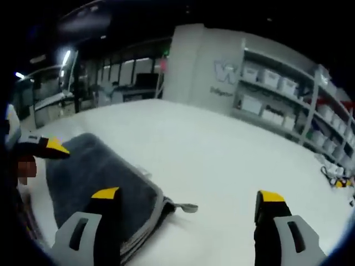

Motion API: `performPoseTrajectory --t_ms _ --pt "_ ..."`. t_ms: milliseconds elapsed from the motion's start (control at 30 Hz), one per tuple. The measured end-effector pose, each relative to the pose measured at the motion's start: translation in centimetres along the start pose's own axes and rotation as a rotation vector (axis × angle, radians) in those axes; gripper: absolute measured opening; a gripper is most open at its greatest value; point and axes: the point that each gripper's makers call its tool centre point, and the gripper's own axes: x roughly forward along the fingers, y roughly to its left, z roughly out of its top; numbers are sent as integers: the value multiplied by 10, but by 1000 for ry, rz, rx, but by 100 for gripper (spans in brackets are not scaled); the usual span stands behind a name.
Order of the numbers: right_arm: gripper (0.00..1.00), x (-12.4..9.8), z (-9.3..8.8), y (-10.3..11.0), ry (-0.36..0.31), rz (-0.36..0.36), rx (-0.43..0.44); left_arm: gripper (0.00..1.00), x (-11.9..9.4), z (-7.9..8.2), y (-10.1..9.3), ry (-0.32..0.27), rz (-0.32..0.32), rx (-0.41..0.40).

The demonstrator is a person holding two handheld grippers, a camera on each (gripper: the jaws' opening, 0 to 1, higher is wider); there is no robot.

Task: Open the folded towel by lifting each exposed corner and separating the folded layers until the towel lies flat within the target outline without major curled edges

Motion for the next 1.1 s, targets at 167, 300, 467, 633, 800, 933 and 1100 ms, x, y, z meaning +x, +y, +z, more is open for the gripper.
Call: performPoseTrajectory --t_ms 167,300,467,633,800,933,1100 --pt "100 -21 17 4 -56 -17 1 97 -24 -3 32 19 42 -36" --pt "100 -35 23 7 -86 -28 3 97 -48 -3 55 3 64 -59" --pt "100 -53 28 3 -125 -51 21 97 -81 -5 86 -32 130 -80" --pt "100 -67 25 6 -137 -69 24 97 -102 -13 106 -50 173 -111" --pt "100 -78 22 15 -147 -83 10 97 -116 -16 110 -53 187 -101" --pt "100 -88 23 27 -157 -94 -26 99 -139 -13 114 -78 212 -58" --pt "100 -101 22 41 -188 -94 -9 99 -166 -7 124 -148 245 -86"
